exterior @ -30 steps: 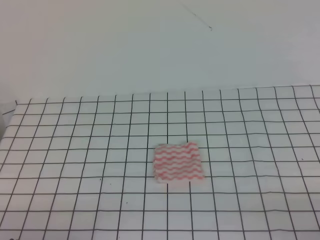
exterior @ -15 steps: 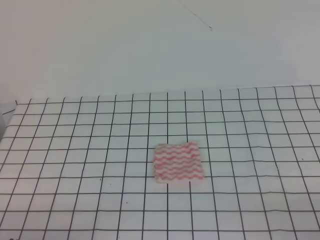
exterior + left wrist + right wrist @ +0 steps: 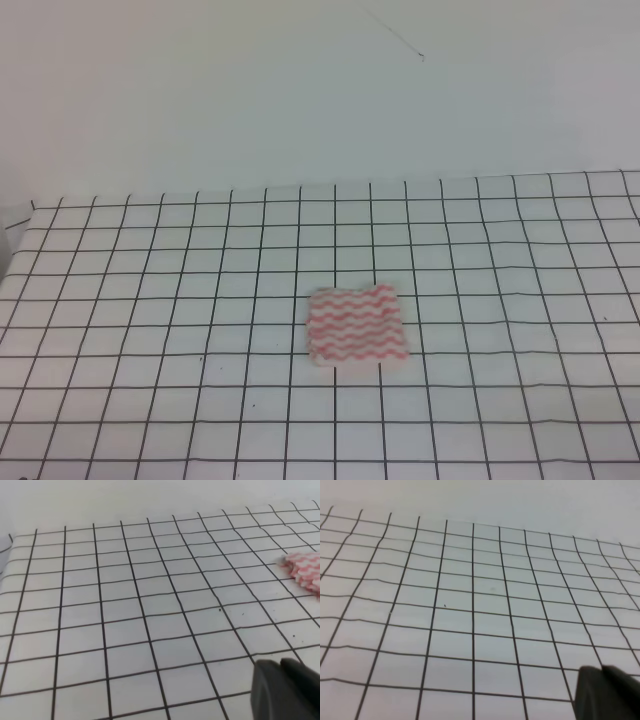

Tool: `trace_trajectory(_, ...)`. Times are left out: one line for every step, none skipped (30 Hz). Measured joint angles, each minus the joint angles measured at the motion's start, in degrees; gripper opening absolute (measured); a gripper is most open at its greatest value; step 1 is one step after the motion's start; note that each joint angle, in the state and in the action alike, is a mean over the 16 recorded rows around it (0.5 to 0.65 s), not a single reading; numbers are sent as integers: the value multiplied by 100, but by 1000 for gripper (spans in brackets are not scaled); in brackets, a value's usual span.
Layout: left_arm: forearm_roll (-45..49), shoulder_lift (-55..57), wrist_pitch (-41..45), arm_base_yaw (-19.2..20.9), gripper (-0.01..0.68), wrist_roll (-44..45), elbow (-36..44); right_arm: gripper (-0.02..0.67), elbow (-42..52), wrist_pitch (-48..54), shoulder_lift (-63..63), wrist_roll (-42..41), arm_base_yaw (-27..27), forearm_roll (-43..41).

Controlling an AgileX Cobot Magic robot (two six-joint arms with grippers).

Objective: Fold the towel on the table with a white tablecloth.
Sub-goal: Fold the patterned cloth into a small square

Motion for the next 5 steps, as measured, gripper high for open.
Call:
trace_trajectory(0, 0, 0, 0, -2, 0, 0, -1, 0, 0, 0, 0, 0, 1)
trace_trajectory(0, 0, 0, 0, -2, 1, 0, -1, 0, 0, 0, 0, 0, 1)
trace_trajectory(0, 0, 0, 0, -2, 1, 0, -1, 0, 0, 0, 0, 0, 1)
trace_trajectory(1, 0, 0, 0, -2, 1, 0, -1, 0, 0, 0, 0, 0, 1)
trace_trajectory(1, 0, 0, 0, -2, 1, 0, -1, 0, 0, 0, 0, 0, 1)
